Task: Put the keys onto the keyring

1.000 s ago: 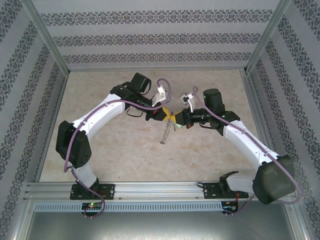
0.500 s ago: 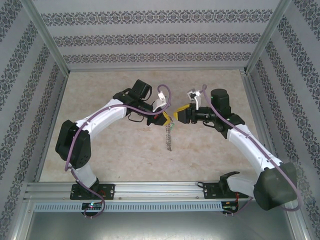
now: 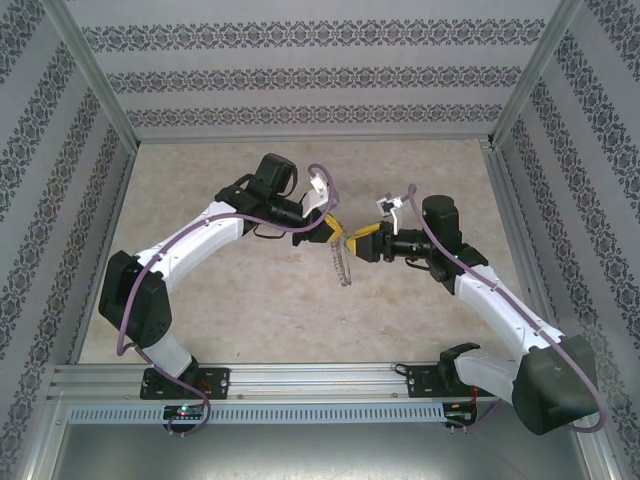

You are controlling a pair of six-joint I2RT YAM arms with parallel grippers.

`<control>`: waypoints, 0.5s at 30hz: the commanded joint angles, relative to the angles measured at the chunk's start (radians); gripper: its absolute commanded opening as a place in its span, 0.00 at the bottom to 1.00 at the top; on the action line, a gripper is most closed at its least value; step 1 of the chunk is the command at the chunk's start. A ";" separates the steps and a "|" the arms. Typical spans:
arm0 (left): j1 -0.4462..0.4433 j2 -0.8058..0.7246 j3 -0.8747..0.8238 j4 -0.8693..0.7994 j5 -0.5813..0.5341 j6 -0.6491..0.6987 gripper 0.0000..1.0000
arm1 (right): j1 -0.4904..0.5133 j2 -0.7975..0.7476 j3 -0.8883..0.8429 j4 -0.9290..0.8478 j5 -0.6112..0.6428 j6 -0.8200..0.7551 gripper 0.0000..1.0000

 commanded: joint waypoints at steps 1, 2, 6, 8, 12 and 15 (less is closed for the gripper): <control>0.000 -0.032 -0.008 0.053 0.015 -0.015 0.00 | 0.019 -0.002 0.013 0.053 0.002 0.015 0.57; 0.000 -0.032 -0.007 0.053 0.015 -0.016 0.00 | 0.021 0.004 0.018 0.055 0.004 0.017 0.55; 0.000 -0.032 -0.009 0.052 0.018 -0.015 0.00 | 0.021 0.023 0.035 0.057 0.014 0.013 0.40; 0.000 -0.032 -0.010 0.049 0.018 -0.015 0.00 | 0.020 0.027 0.036 0.055 0.019 0.012 0.28; 0.000 -0.036 -0.019 0.050 0.013 -0.012 0.00 | 0.012 0.017 0.029 0.058 0.031 0.021 0.36; 0.000 -0.036 -0.023 0.052 0.014 -0.012 0.00 | 0.009 0.006 0.027 0.059 0.040 0.028 0.45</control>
